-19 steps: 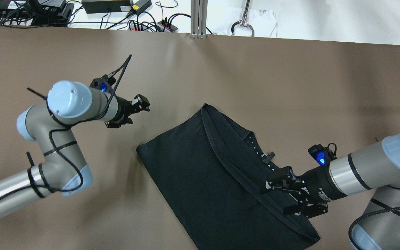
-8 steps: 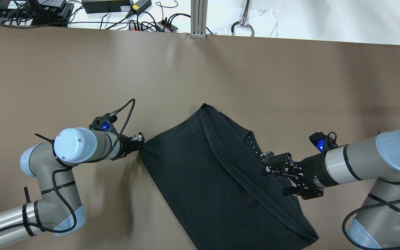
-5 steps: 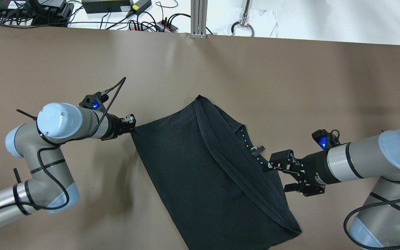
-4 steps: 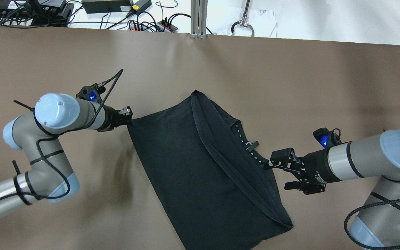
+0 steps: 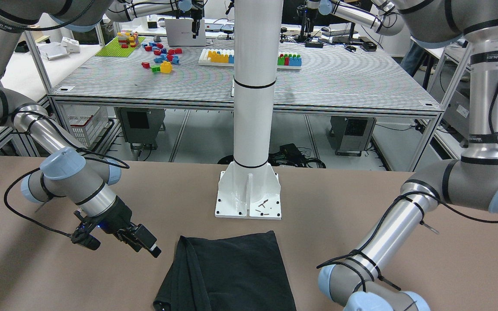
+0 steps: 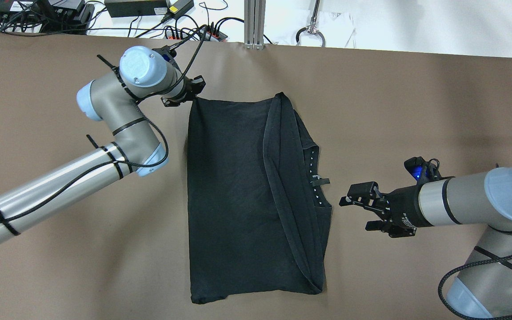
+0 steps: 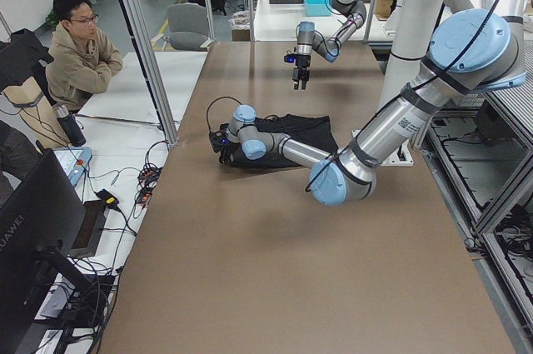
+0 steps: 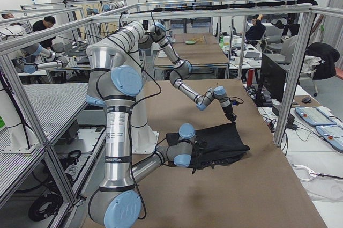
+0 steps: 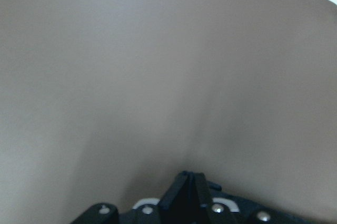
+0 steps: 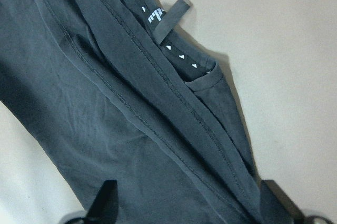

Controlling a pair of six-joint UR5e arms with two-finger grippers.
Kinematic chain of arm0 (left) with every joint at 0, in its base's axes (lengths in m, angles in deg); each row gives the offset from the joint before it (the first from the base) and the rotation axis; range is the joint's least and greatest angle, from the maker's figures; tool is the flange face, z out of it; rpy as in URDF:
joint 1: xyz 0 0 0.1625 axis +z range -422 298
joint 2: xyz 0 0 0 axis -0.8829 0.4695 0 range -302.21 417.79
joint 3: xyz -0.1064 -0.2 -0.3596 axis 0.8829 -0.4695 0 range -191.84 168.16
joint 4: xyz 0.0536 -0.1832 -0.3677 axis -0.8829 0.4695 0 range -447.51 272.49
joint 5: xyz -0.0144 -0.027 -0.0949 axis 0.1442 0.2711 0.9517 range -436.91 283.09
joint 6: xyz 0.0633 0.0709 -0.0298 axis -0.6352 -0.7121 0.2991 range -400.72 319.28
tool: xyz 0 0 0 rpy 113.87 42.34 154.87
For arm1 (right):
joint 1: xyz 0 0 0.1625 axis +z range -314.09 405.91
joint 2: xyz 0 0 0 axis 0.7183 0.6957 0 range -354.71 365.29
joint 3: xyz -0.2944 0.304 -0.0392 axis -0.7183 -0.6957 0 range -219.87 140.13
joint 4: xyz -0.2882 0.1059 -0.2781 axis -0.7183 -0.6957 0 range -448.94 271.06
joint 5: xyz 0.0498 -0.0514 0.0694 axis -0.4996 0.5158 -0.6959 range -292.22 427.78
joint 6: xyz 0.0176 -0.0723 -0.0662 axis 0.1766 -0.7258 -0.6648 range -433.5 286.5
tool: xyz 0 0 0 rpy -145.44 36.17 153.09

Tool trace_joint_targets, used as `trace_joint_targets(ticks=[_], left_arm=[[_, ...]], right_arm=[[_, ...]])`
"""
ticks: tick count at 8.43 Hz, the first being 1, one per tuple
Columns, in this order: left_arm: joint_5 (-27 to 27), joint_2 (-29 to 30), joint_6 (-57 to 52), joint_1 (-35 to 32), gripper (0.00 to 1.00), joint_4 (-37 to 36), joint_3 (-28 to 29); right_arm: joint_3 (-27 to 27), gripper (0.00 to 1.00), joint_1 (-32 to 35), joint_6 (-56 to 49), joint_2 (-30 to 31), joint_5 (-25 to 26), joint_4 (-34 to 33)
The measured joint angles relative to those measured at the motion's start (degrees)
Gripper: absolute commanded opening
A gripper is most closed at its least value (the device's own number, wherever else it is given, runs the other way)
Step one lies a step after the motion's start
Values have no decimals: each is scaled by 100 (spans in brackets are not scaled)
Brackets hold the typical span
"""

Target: Fold clothes

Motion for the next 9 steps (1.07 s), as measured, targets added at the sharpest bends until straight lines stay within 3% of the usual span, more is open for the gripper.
trace_joint_targets(ticks=[2, 4, 5, 6, 9], left_arm=[[-45, 779, -35, -115, 0, 328, 1150], [-163, 1322, -53, -122, 0, 541, 1896], [-228, 1495, -58, -115, 63, 675, 2178], [-261, 1580, -66, -113, 100, 762, 2332], [-312, 1553, -351, -161, 100, 827, 2285]], right_arm=[[-1, 95, -26, -179, -3, 233, -126], [-7, 95, -56, -244, -3, 400, -173], [-6, 95, -68, -251, -24, 470, -255], [-4, 95, -101, -256, -48, 570, -344], [-8, 94, -244, -646, -291, 751, -548]])
